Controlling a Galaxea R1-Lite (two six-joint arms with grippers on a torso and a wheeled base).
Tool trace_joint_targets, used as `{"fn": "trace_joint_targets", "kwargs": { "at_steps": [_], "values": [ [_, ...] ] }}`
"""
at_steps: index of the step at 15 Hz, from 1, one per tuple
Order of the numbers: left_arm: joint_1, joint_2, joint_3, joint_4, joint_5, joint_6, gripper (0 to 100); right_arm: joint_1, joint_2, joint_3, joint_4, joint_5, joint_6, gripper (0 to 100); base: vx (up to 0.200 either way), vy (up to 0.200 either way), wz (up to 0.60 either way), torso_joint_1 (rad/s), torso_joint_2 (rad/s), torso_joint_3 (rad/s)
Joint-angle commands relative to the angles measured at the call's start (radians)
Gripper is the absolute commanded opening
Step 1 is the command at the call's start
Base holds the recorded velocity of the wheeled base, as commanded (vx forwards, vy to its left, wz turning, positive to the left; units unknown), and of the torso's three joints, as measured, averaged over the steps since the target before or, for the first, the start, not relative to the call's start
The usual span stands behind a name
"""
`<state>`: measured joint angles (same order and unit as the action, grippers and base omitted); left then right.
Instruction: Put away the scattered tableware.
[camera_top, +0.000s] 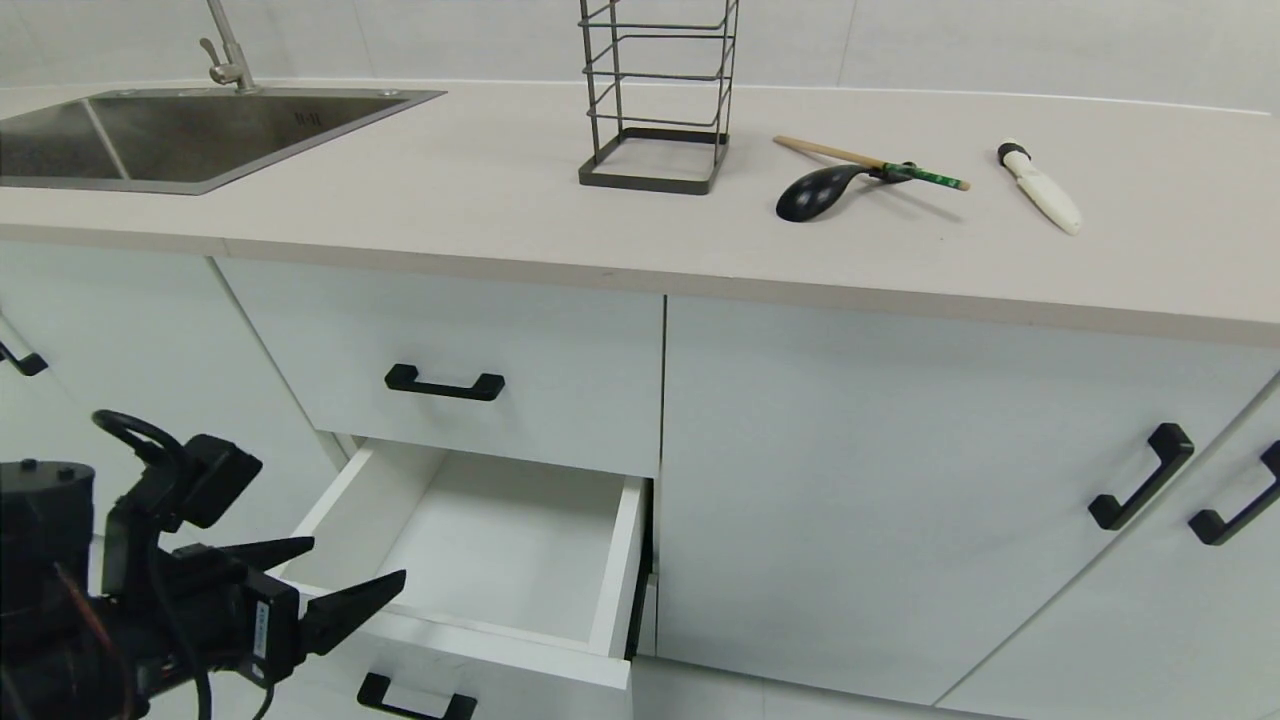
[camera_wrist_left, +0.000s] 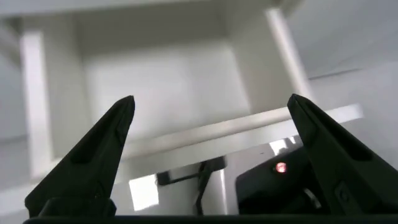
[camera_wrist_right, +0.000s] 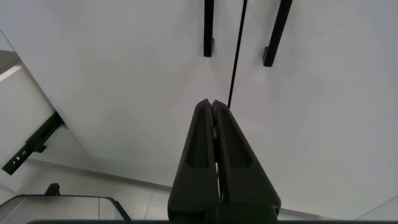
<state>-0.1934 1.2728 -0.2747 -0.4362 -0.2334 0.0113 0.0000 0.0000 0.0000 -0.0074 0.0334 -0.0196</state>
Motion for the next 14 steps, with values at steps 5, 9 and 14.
{"fn": "trace_joint_targets", "kwargs": {
  "at_steps": [5, 9, 14],
  "values": [
    [0.011, 0.316, 0.049, -0.223, 0.112, 0.019, 100, 0.0, 0.0, 0.0, 0.0, 0.0, 0.0, 0, 0.0, 0.0, 0.0, 0.0, 0.0, 0.0],
    [-0.05, 0.344, 0.052, -0.302, 0.143, -0.002, 100, 0.0, 0.0, 0.0, -0.002, 0.0, 0.0, 0, 0.0, 0.0, 0.0, 0.0, 0.0, 0.0],
    [-0.05, 0.28, 0.114, -0.306, 0.138, -0.005, 100, 0.0, 0.0, 0.0, 0.0, 0.0, 0.0, 0, 0.0, 0.0, 0.0, 0.0, 0.0, 0.0]
  ]
}}
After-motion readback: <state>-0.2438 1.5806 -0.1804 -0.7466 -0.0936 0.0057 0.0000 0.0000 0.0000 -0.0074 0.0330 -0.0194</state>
